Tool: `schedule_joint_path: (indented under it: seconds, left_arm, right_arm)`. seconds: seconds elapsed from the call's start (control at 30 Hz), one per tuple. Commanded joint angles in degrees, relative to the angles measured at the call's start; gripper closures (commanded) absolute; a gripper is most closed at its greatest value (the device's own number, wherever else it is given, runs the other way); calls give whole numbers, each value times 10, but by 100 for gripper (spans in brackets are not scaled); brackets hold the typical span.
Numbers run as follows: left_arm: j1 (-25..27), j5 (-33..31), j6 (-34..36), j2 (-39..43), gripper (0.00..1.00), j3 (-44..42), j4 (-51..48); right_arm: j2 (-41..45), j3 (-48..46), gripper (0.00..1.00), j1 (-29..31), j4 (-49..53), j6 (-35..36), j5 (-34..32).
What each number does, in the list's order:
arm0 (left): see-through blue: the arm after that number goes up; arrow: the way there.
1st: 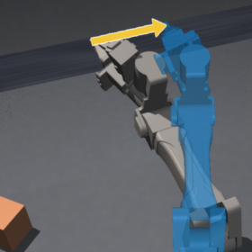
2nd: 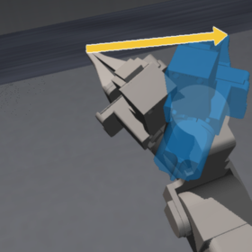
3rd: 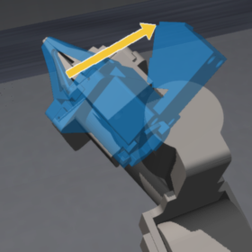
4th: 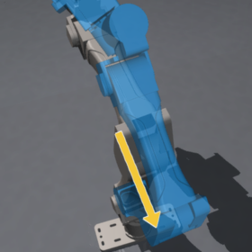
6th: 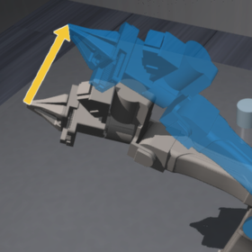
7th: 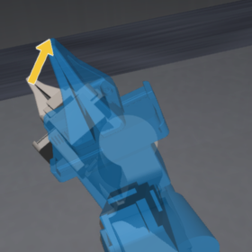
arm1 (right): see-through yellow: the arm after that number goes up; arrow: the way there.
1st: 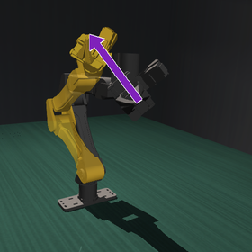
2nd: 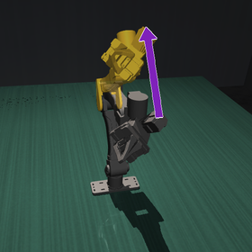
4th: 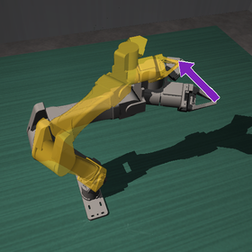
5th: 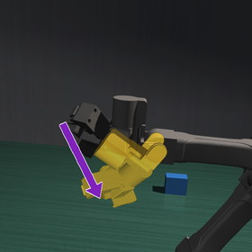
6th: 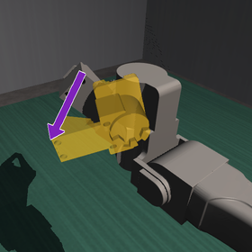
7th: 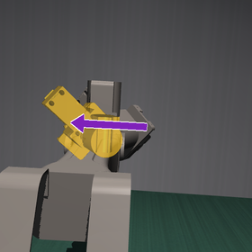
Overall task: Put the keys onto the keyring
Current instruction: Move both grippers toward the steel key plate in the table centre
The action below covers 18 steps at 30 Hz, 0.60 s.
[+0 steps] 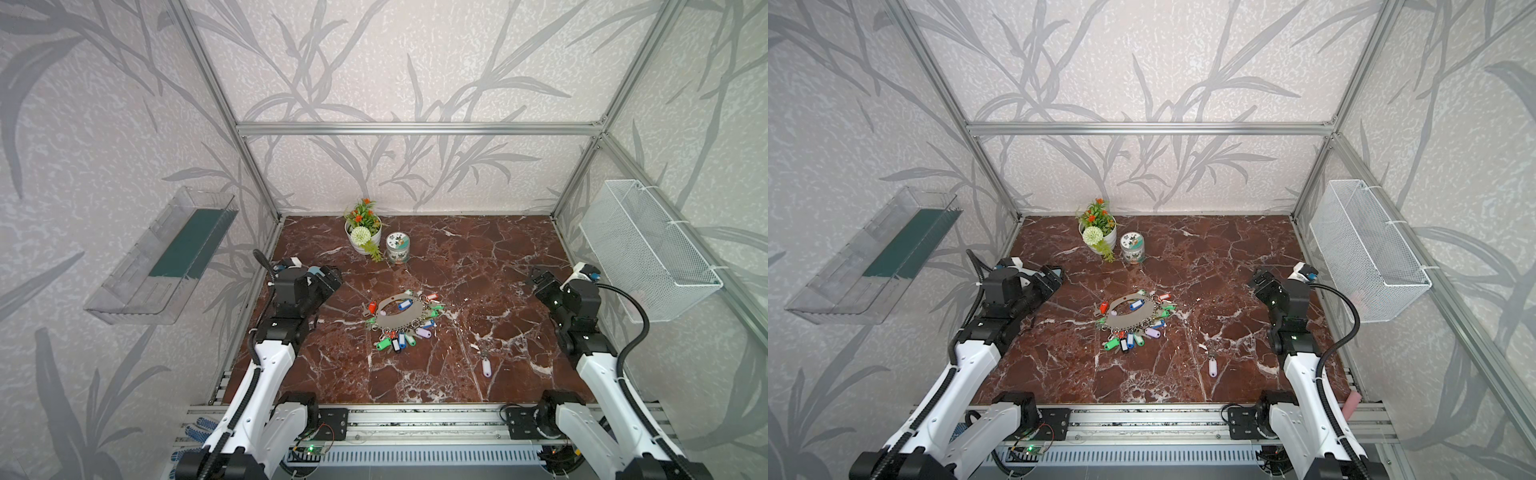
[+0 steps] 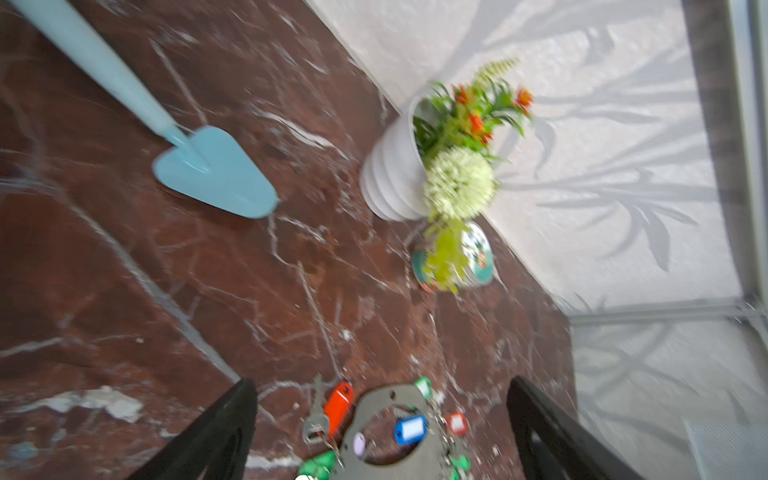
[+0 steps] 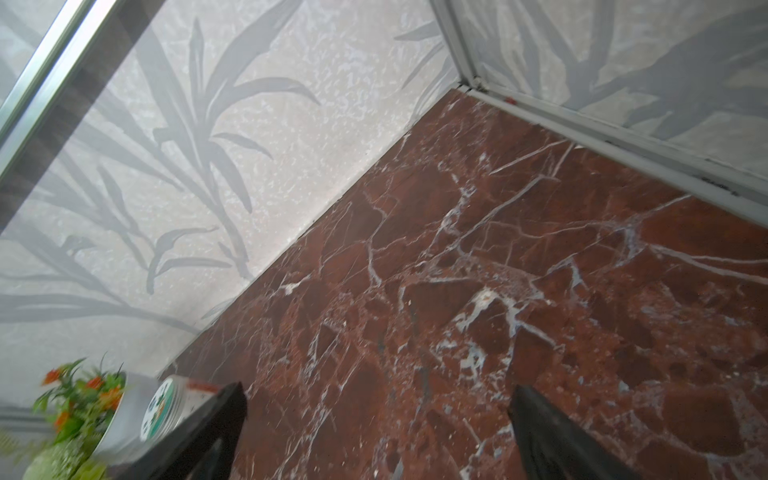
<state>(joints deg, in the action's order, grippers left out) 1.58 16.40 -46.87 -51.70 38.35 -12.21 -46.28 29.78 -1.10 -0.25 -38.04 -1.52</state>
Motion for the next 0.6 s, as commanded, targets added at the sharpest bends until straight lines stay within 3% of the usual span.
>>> schedule_joint_path:
  seconds: [0.0,0.13,0.27,0.43,0.57]
  left_arm:
    - [3,199,56,-1,7,44,-96]
    - [30,248,162,0,7,90,-202]
    - [58,214,210,27,7,87,-230]
    - [57,177,205,49,7,83,-223]
    - [55,173,200,54,7,80,-228]
  right_arm:
    - [26,39,1,81,113,82,-7]
    - [-2,91,4,257,190,157,-63]
    - [-74,136,12,432,234,214,-116]
    - [-201,191,22,556,238,235,-117]
    - [-304,224,30,583,214,230,-84]
